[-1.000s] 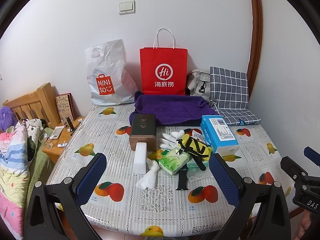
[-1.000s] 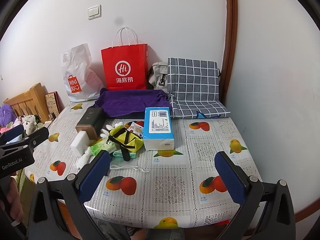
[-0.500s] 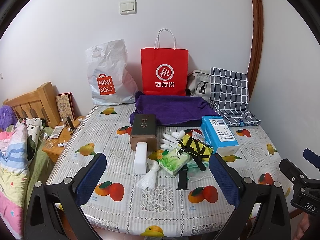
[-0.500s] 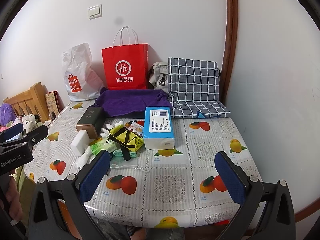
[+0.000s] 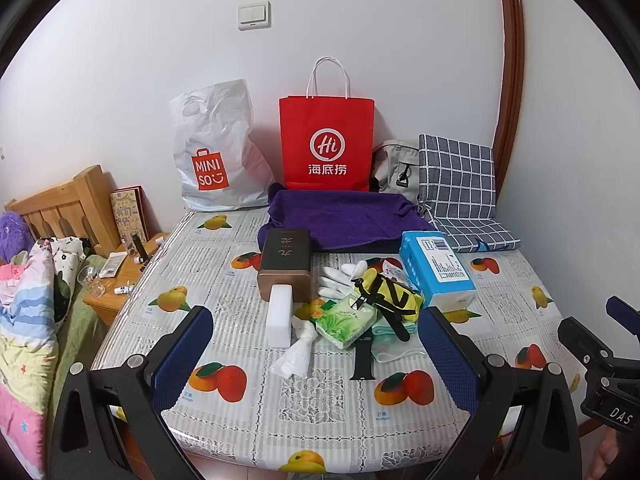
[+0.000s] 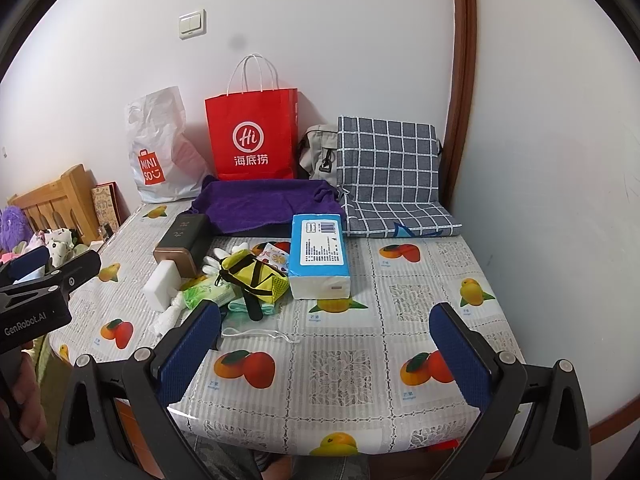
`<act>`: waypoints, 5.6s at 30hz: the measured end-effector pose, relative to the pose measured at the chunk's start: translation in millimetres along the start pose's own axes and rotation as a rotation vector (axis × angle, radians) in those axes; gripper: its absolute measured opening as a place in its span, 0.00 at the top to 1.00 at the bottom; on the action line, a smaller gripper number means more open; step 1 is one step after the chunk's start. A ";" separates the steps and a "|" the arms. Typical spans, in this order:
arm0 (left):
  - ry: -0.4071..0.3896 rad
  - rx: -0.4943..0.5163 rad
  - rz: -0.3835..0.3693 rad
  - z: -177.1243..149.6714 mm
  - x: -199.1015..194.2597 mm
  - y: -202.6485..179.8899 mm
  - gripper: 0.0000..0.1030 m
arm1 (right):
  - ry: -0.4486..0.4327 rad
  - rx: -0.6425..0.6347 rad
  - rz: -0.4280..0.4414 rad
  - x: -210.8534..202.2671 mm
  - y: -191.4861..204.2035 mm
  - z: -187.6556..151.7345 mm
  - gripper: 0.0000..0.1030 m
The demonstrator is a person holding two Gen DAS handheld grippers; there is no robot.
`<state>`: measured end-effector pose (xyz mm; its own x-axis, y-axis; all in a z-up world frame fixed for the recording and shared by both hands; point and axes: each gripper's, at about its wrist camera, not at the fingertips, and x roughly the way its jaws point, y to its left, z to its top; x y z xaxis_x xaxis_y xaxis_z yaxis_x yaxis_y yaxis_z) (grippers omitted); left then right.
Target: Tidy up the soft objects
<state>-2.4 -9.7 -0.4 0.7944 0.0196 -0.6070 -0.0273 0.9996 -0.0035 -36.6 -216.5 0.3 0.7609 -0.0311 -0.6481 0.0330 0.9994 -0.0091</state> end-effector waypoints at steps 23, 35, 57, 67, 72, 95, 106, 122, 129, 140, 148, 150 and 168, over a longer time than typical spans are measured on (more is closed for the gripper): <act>-0.001 0.007 0.012 -1.6 -0.7 0.8 0.00 | -0.020 0.005 0.003 1.1 1.9 1.2 0.00; 0.106 -0.007 0.014 -3.3 59.7 15.5 0.00 | 0.032 0.022 0.003 42.2 -4.3 -1.1 0.00; 0.337 -0.093 0.002 -32.3 200.3 65.9 0.01 | 0.195 -0.078 0.111 168.2 20.0 -22.0 0.04; 0.415 -0.020 -0.003 -39.7 246.9 57.2 0.72 | 0.198 -0.133 0.222 201.6 56.7 -9.7 0.14; 0.398 -0.012 0.000 -37.6 240.8 66.1 0.72 | 0.203 -0.198 0.244 215.0 82.7 -8.2 0.21; 0.357 -0.171 -0.076 -37.5 216.9 114.3 0.73 | 0.185 -0.222 0.253 214.5 92.4 4.4 0.70; 0.364 -0.213 -0.190 -37.6 203.7 107.0 0.73 | 0.173 -0.104 0.284 168.1 58.3 4.4 0.72; 0.447 -0.147 -0.118 -54.6 229.0 89.0 0.44 | 0.348 0.062 0.148 174.9 -20.7 -41.7 0.71; 0.428 -0.179 -0.124 -52.4 234.1 99.8 0.45 | 0.336 0.040 0.136 189.9 -15.2 -45.9 0.60; 0.405 -0.171 -0.126 -44.9 230.0 102.8 0.70 | 0.300 0.082 0.188 190.8 -24.7 -42.0 0.78; 0.374 -0.153 -0.092 -26.9 210.5 101.4 0.70 | 0.249 0.070 0.239 170.4 -21.1 -27.3 0.78; 0.366 -0.146 -0.077 -20.6 204.6 100.4 0.70 | 0.233 0.071 0.242 166.1 -21.2 -20.9 0.78; 0.288 -0.080 -0.029 55.0 198.1 73.7 0.70 | 0.142 0.064 0.228 178.2 -10.4 66.2 0.78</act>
<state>186.3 68.9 -77.2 0.5910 -0.0265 -0.8062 -0.0637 0.9948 -0.0794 141.5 -233.3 -64.6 0.6550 0.2016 -0.7283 -0.0844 0.9772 0.1947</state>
